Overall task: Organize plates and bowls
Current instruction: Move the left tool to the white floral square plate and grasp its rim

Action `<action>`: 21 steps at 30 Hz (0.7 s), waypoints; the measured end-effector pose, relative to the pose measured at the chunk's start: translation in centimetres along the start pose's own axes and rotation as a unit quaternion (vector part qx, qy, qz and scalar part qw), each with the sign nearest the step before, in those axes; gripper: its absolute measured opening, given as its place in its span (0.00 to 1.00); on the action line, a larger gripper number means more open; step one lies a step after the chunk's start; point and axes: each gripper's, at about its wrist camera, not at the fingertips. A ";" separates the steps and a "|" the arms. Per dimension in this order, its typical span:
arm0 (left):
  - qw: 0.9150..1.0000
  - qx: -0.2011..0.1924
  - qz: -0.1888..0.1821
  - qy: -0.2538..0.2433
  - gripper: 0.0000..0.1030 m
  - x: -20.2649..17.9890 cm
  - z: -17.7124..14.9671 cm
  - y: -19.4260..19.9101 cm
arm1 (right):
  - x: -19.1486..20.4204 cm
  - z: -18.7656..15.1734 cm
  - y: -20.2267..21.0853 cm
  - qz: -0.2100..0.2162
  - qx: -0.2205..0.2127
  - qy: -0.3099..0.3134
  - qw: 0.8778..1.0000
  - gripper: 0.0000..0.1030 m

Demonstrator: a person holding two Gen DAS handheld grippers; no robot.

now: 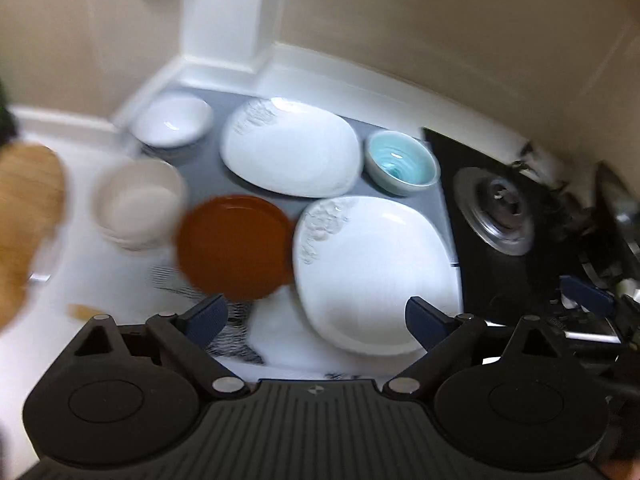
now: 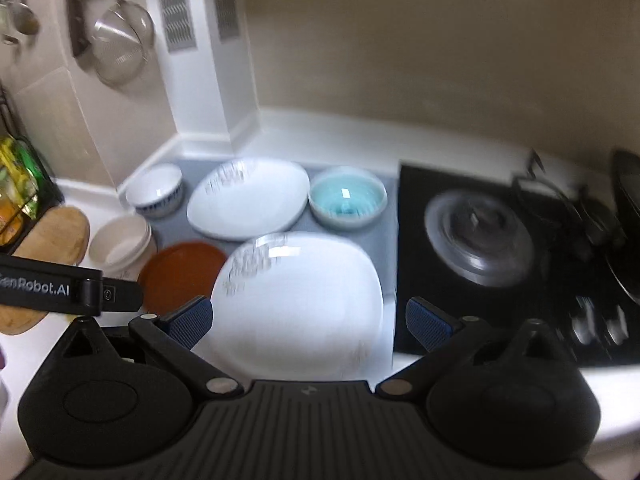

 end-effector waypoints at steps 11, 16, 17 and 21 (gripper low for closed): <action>0.974 0.208 -0.086 -0.009 0.32 1.7 2.4 -16.0 | -8.7 -2.1 -6.7 -0.002 0.044 -0.156 0.987 0.83; 0.968 0.227 -0.108 -0.011 0.32 0.9 2.4 -18.5 | -10.8 -4.2 -8.4 0.007 0.056 -0.237 0.970 0.68; 0.968 0.227 -0.105 -0.015 0.32 0.6 2.5 -19.0 | -11.1 -4.6 -8.8 0.007 0.058 -0.239 0.969 0.65; 0.968 0.230 -0.099 -0.018 0.32 -0.2 3.1 -19.8 | -12.1 -6.2 -10.7 0.025 0.076 -0.258 0.963 0.39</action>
Point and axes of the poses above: each gripper's, at about its wrist camera, not at the fingertips, and y roughly against the way its jaws point, x to its left, z to its top, and after that the axes turned 10 degrees about z, right-handed
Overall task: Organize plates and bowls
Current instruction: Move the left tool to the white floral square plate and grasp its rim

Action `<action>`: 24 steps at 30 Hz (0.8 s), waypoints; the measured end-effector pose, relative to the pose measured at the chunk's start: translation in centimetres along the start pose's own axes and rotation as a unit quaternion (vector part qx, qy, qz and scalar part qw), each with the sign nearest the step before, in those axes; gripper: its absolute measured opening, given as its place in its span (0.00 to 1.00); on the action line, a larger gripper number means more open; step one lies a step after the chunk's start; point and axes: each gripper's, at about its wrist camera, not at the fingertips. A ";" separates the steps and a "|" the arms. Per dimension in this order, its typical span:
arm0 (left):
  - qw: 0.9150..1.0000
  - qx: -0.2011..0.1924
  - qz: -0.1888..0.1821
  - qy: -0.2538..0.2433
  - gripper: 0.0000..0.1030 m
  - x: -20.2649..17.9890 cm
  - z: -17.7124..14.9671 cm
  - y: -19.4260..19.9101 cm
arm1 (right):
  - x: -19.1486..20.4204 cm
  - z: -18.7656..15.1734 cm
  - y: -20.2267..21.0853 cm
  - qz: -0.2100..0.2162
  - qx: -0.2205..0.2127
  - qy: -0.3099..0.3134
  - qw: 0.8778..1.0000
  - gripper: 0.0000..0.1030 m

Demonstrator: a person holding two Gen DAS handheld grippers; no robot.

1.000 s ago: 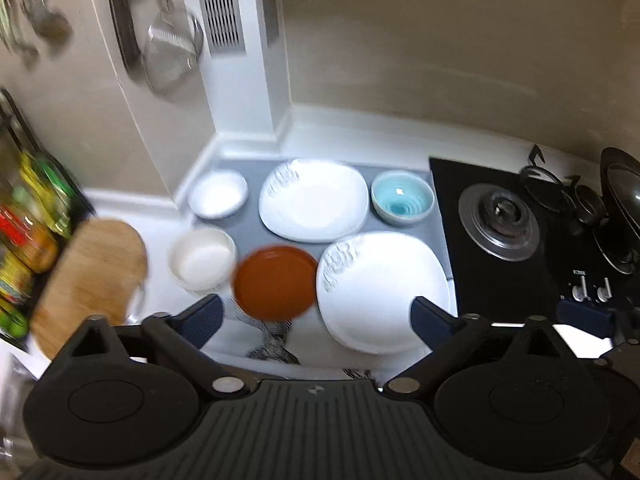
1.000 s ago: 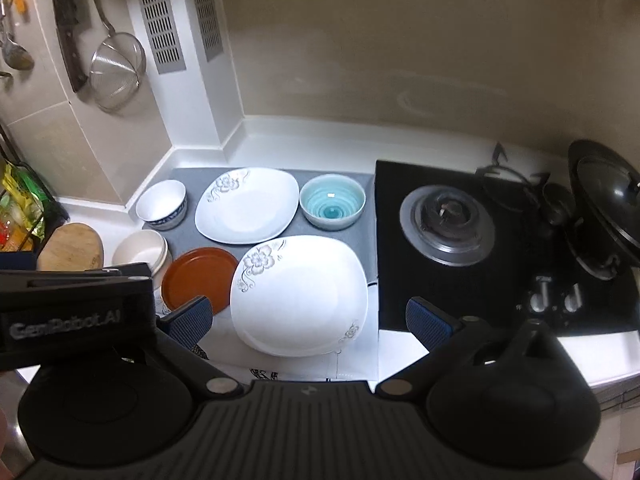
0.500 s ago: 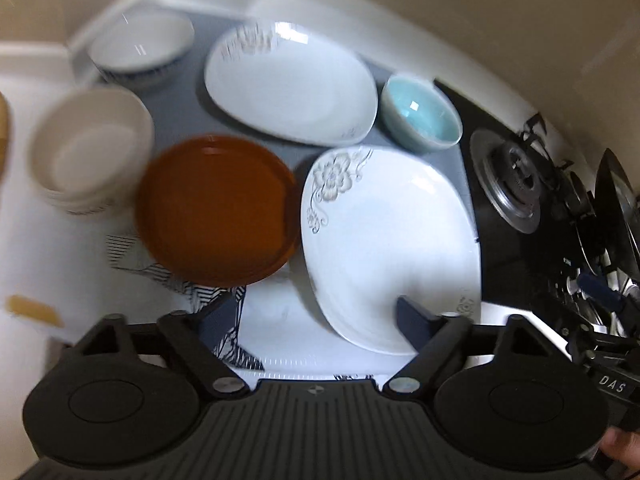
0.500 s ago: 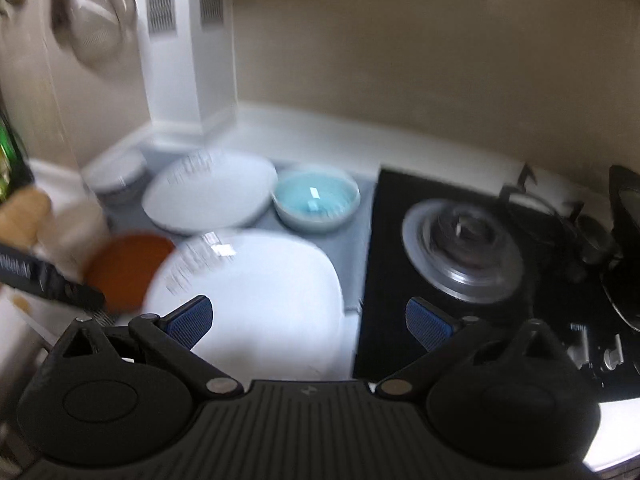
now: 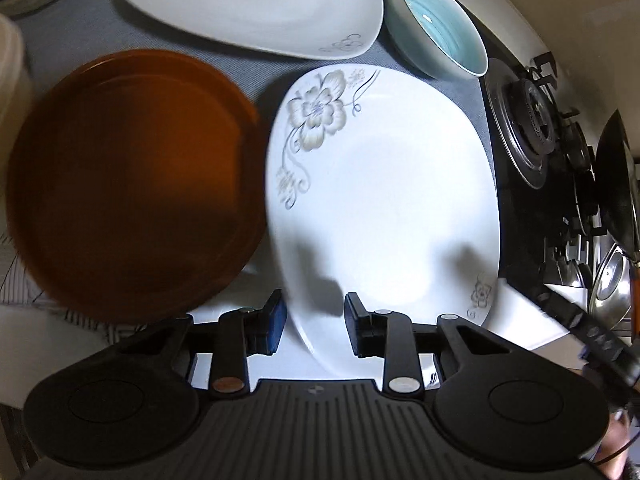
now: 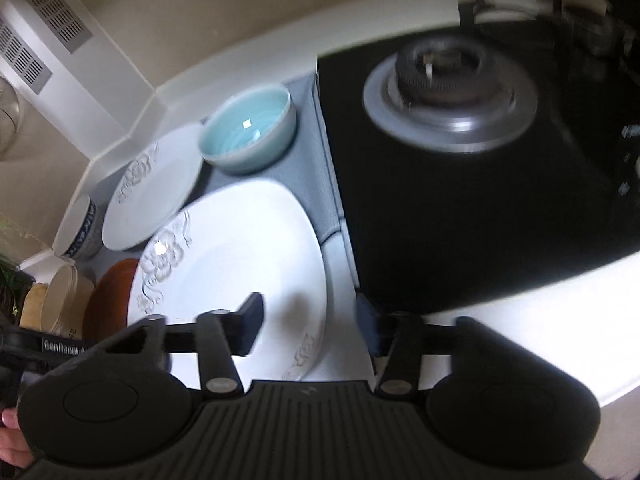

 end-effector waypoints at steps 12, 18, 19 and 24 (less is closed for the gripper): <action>0.999 0.023 0.041 -0.028 0.33 -2.2 2.4 -0.5 | -1.6 -1.7 -2.0 0.043 -0.030 -0.044 0.998 0.16; 0.996 0.016 0.070 -0.054 0.38 -3.5 2.3 -0.4 | -1.9 -2.2 -1.9 0.047 -0.054 -0.051 0.996 0.17; 0.995 0.015 0.076 -0.057 0.38 -3.8 2.2 -0.3 | -2.2 -2.1 -1.9 0.052 -0.054 -0.058 0.995 0.16; 0.990 0.003 0.108 -0.088 0.35 -4.6 1.5 0.6 | -1.3 -2.9 -1.2 0.043 -0.041 -0.045 0.997 0.16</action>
Point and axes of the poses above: each gripper's, at about its wrist camera, not at the fingertips, and y roughly against the way its jaws point, x to its left, z to its top, and after that the axes turned 10 degrees about z, right-handed
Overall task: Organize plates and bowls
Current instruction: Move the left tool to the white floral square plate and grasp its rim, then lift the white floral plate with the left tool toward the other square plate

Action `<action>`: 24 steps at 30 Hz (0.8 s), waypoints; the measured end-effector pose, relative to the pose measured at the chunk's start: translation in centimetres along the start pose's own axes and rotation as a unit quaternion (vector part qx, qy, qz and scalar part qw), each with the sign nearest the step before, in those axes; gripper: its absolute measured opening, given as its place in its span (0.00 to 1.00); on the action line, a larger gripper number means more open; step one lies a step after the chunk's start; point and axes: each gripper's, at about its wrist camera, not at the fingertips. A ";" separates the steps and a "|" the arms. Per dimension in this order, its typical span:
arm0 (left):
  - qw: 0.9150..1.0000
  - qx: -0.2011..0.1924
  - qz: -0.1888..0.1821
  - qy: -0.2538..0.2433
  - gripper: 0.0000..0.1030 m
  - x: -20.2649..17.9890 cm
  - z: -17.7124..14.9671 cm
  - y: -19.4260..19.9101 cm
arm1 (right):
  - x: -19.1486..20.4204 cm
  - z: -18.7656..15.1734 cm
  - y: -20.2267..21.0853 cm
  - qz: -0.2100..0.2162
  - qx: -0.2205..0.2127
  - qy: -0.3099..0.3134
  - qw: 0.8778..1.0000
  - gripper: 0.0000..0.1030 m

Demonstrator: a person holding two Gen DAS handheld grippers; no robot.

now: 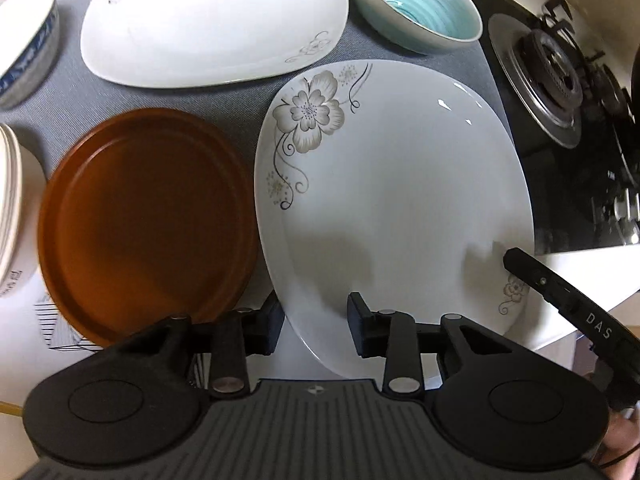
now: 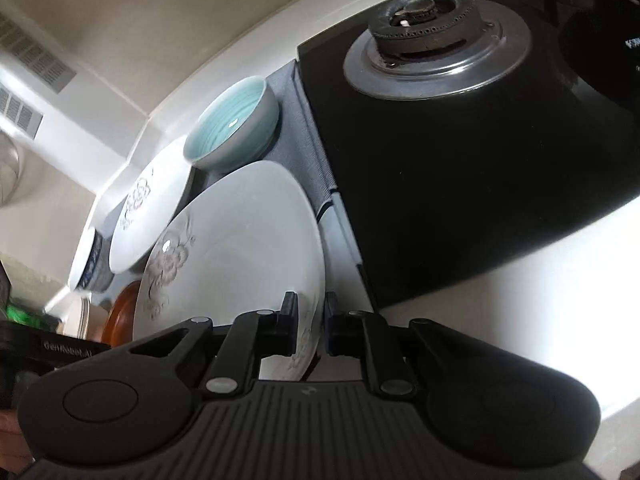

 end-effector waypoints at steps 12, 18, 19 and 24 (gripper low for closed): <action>1.000 -0.007 0.006 0.003 0.43 -2.2 0.5 -1.2 | -0.4 -0.8 -0.4 0.009 0.000 -0.004 1.000 0.15; 1.000 -0.025 0.003 0.011 0.37 -1.2 0.0 0.5 | 0.2 -1.1 0.7 0.012 -0.013 -0.006 1.000 0.13; 1.000 -0.030 0.003 0.009 0.37 -1.2 0.0 0.8 | 0.6 -1.0 0.9 0.010 -0.014 0.002 1.000 0.13; 0.999 -0.033 0.000 0.001 0.38 -1.1 -0.3 2.3 | 1.1 -0.6 1.7 0.005 -0.026 0.011 1.000 0.13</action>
Point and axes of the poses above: each gripper's, at about its wrist camera, not at the fingertips, and y roughly against the way its jaws point, x to its left, z to its top, and after that the axes turned 10 degrees about z, right-handed
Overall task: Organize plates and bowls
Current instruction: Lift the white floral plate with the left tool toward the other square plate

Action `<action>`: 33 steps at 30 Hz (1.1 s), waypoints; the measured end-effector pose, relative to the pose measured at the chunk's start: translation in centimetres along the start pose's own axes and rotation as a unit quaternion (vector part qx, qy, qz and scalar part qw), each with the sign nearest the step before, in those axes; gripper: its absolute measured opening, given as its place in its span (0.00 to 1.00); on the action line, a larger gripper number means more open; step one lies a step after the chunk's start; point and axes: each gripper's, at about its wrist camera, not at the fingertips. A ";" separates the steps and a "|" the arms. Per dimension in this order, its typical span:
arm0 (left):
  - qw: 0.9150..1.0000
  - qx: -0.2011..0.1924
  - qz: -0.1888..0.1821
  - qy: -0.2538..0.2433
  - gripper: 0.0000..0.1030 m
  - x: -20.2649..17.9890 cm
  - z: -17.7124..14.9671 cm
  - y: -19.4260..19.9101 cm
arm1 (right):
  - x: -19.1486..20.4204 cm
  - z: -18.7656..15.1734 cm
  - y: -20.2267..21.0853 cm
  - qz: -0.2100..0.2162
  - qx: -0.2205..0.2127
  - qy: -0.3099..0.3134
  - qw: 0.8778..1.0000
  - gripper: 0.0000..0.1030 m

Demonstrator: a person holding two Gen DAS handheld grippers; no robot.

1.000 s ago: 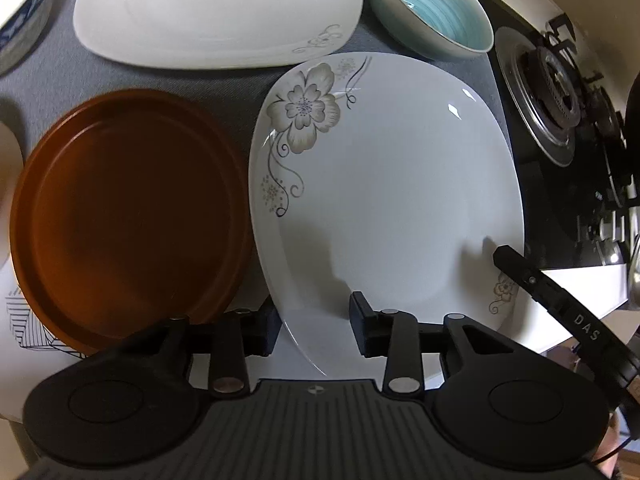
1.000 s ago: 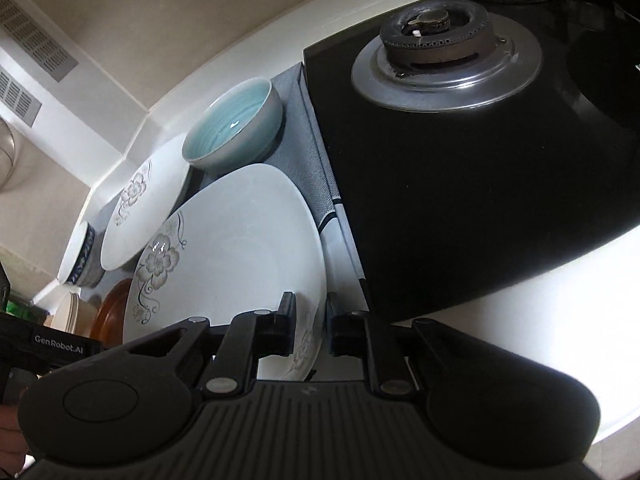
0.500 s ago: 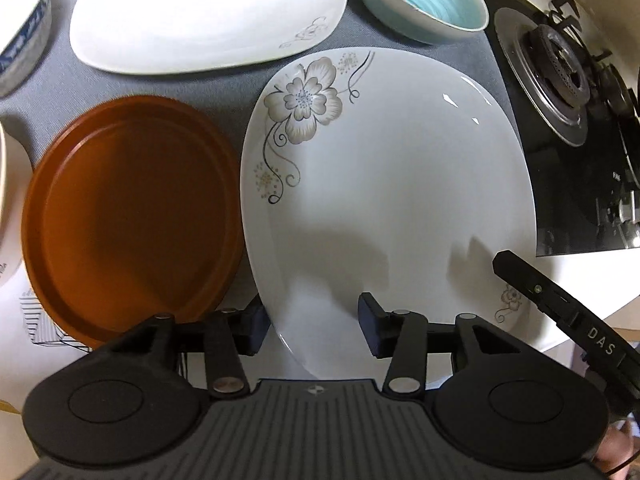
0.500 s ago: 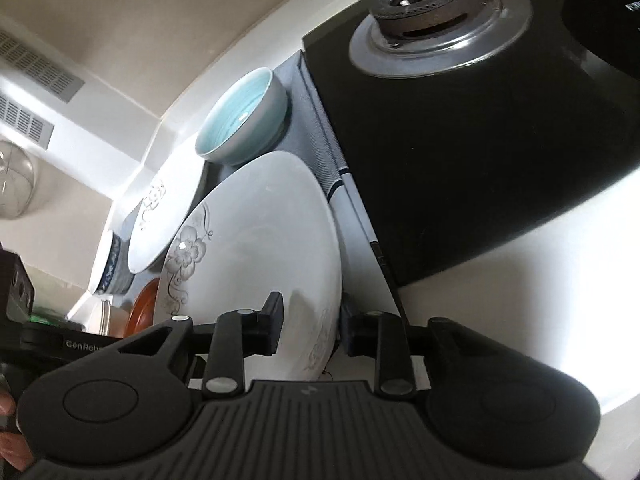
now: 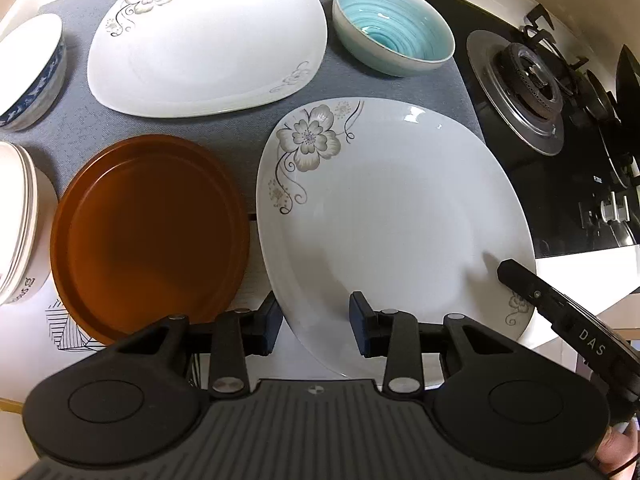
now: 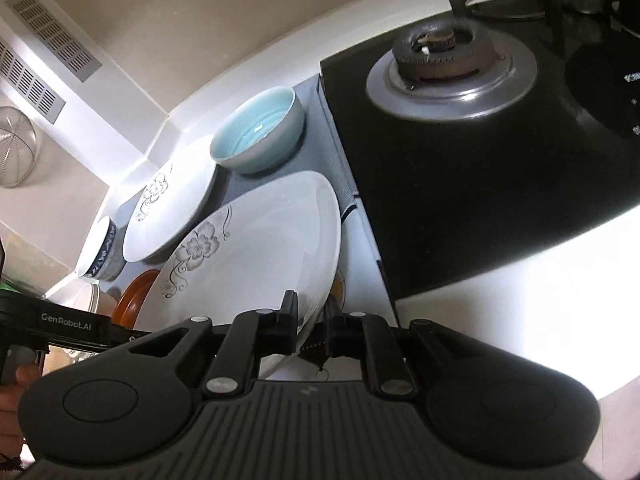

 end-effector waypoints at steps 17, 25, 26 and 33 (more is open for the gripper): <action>1.000 -0.006 -0.020 -0.017 0.33 -0.8 -0.9 1.9 | 0.2 0.4 2.8 -0.007 -0.014 -0.019 1.000 0.15; 1.000 -0.005 -0.026 -0.006 0.28 -0.4 -0.7 0.7 | -1.7 0.0 2.6 0.004 -0.018 -0.045 0.999 0.15; 1.000 -0.001 -0.026 -0.006 0.28 -0.4 -0.7 0.3 | -1.9 -0.1 2.4 0.009 -0.017 -0.047 0.999 0.14; 0.999 0.016 -0.034 -0.004 0.27 0.4 -0.3 -1.9 | -2.8 -0.5 1.7 0.009 -0.007 -0.051 0.999 0.09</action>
Point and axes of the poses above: each gripper's, at about its wrist camera, not at the fingertips, and y roughly against the way its jaws point, x to its left, z to its top, and after that the axes turned 10 degrees about z, right-handed
